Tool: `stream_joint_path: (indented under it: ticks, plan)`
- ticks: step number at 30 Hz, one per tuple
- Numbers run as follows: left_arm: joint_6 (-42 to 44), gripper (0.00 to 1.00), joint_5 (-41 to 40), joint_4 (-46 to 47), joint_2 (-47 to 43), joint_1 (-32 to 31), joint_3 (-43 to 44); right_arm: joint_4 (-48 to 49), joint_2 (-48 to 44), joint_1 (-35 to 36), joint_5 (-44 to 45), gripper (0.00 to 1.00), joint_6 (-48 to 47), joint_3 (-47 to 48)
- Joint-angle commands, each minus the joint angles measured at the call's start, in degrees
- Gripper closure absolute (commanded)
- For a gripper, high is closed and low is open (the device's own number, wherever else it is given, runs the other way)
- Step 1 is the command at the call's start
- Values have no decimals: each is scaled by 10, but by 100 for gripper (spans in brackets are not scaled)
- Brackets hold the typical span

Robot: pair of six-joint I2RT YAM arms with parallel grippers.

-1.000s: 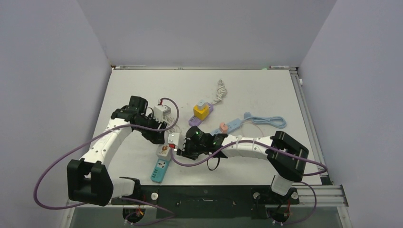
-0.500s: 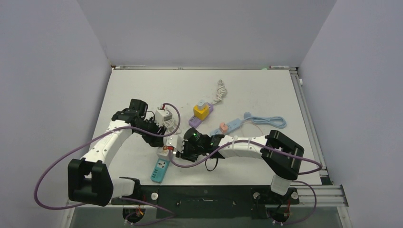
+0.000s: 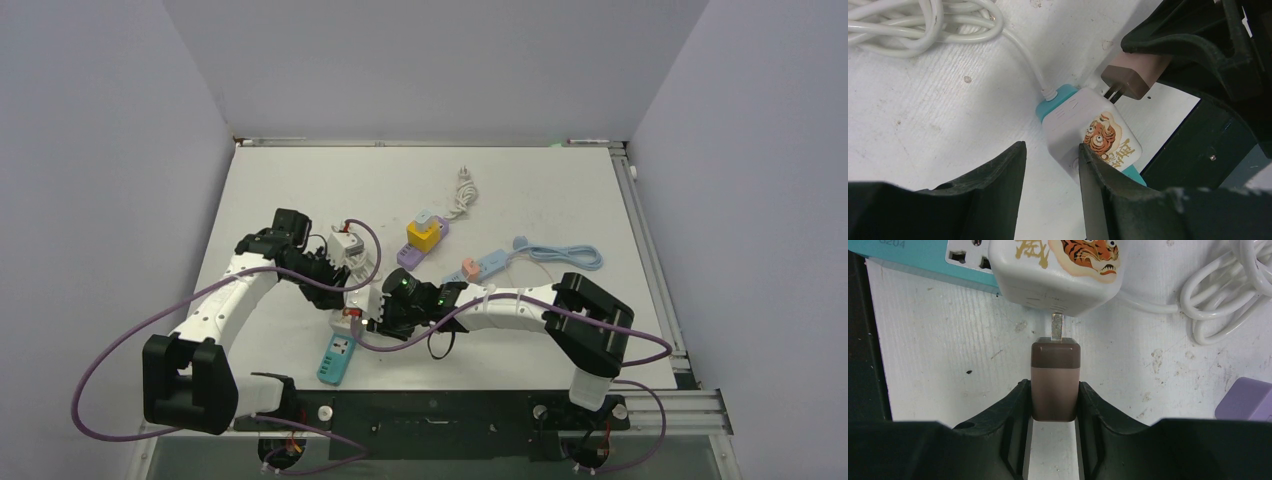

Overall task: Insert the plug
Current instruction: Insert the plug into the socket.

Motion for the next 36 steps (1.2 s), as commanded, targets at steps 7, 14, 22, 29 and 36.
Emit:
stream_joint_path:
  ticks: [7, 14, 22, 29, 36]
  plan:
    - [32, 62, -63, -3, 20, -5, -27, 18, -9, 6, 1, 95, -15, 27]
    - [30, 63, -66, -1, 20, -8, -29, 13, -15, 6, -1, 95, -13, 27]
    - [26, 64, -67, 2, 18, -9, -32, 5, -33, 6, 1, 95, -8, 19]
    - [25, 64, -68, 1, 17, -10, -33, 5, -35, 6, -1, 95, -8, 16]
    - [24, 65, -70, 0, 18, -9, -31, 11, -32, 6, -1, 95, -7, 15]
